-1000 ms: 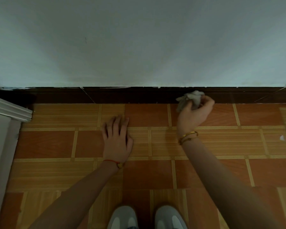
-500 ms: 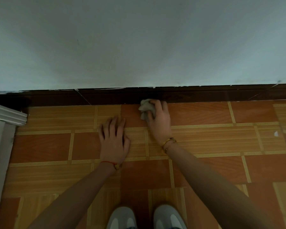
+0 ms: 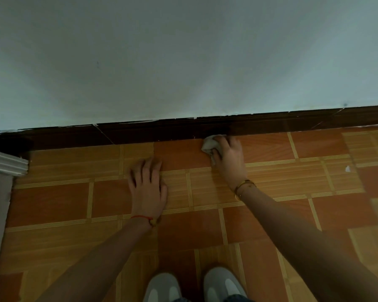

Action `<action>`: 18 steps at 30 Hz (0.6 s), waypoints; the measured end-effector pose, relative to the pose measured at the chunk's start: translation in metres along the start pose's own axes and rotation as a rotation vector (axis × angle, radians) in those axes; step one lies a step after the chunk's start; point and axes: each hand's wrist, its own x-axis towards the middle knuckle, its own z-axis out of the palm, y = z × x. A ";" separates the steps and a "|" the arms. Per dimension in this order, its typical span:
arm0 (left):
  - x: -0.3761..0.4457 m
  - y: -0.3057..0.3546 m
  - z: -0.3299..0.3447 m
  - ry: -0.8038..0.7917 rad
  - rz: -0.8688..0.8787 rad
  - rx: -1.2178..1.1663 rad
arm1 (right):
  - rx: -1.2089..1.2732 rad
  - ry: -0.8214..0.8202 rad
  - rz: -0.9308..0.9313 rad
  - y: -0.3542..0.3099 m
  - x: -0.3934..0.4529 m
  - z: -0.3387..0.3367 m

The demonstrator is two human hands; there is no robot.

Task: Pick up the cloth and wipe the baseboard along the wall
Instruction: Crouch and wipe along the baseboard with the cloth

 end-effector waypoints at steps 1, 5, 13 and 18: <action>0.001 0.004 -0.001 -0.002 0.018 -0.028 | 0.003 -0.013 -0.016 -0.004 0.000 0.003; 0.012 0.030 0.001 -0.030 0.054 -0.133 | -0.042 -0.047 -0.043 -0.002 0.002 -0.001; 0.035 0.063 0.010 -0.090 0.122 -0.106 | -0.153 0.075 0.306 0.064 0.003 -0.040; 0.035 0.077 0.025 -0.100 0.074 -0.131 | -0.109 0.053 0.264 0.050 0.003 -0.035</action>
